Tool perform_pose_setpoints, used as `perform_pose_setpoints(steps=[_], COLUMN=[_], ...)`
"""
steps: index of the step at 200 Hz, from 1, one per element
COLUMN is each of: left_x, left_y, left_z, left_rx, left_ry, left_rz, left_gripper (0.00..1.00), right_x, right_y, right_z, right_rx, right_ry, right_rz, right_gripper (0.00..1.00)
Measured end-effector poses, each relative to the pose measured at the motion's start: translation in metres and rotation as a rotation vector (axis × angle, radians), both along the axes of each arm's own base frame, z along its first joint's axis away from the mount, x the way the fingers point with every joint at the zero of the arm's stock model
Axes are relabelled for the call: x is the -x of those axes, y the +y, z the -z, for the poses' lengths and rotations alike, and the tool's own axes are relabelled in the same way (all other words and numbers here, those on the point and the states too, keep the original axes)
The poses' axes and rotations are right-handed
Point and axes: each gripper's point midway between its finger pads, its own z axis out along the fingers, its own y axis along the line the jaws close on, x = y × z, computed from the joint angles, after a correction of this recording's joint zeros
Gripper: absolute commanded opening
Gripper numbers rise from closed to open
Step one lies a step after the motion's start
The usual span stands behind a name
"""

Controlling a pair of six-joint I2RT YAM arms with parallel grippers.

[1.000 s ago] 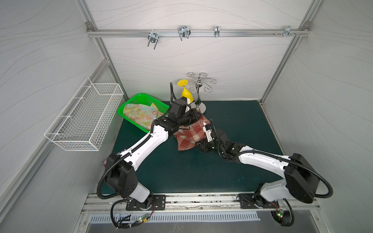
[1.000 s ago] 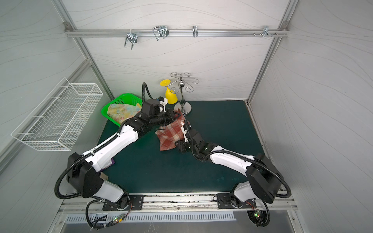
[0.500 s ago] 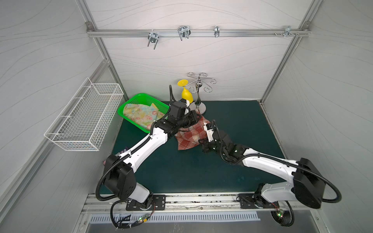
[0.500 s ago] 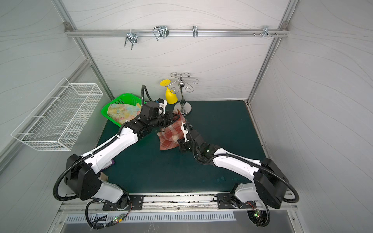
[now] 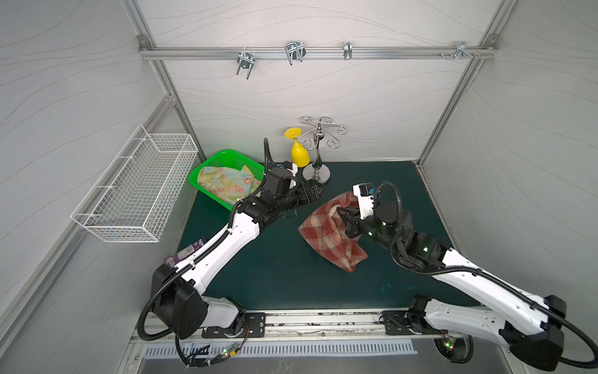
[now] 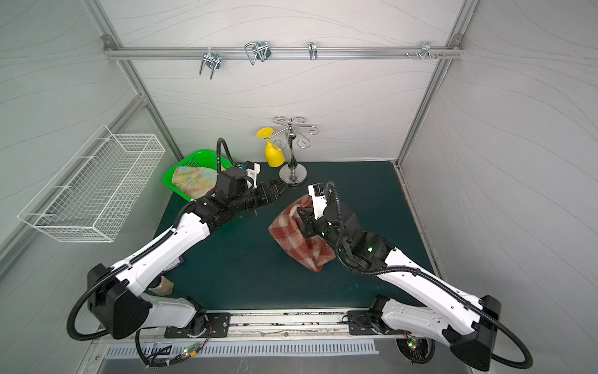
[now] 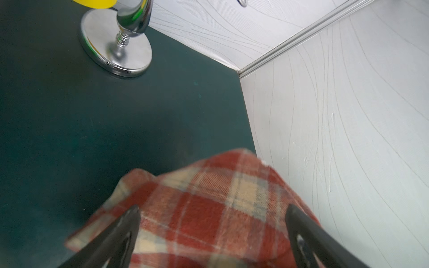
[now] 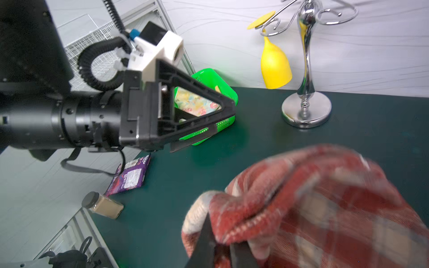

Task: Fold and stack skirts
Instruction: Flatten out the skirt at the center of the table.

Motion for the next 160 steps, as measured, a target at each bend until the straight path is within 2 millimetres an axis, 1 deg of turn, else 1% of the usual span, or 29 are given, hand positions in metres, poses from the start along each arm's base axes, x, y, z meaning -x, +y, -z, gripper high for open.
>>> perform_pose_setpoints(steps=[16,36,51,67,79,99,117,140,160], left_x=[0.007,0.019,0.034,0.052,0.065,0.09,0.107,0.12,0.126], left_y=[0.008,0.017,0.025,0.03,0.03,0.021,0.008,-0.006,-0.019], left_z=[-0.006,0.0,0.016,0.037,0.051,0.07,0.081,0.102,0.125], left_rx=[-0.009,-0.022,-0.032,-0.037,-0.042,-0.063,-0.074,-0.104,-0.146], left_ry=[-0.018,-0.025,-0.012,0.012,0.022,0.027,0.005,-0.004,-0.003], left_rz=[-0.013,-0.016,-0.005,0.016,0.039,0.104,0.162,0.213,0.248], left_gripper=[1.0,1.0,1.0,1.0,1.0,0.99,0.98,0.95,0.95], right_x=[-0.002,-0.008,-0.018,-0.032,-0.043,-0.061,-0.072,-0.078,-0.081], right_y=[-0.006,-0.013,-0.018,-0.019,-0.017,-0.012,-0.009,-0.01,-0.015], right_z=[-0.002,-0.003,-0.01,-0.024,-0.034,-0.045,-0.044,-0.04,-0.047], right_rx=[0.017,0.045,0.064,0.077,0.093,0.116,0.138,0.172,0.176], right_ry=[0.0,0.003,0.003,-0.015,-0.03,-0.049,-0.051,-0.047,-0.056], right_rz=[0.018,0.039,0.065,0.091,0.105,0.121,0.129,0.14,0.152], right_gripper=[0.12,0.12,0.12,0.12,0.12,0.12,0.12,0.12,0.12])
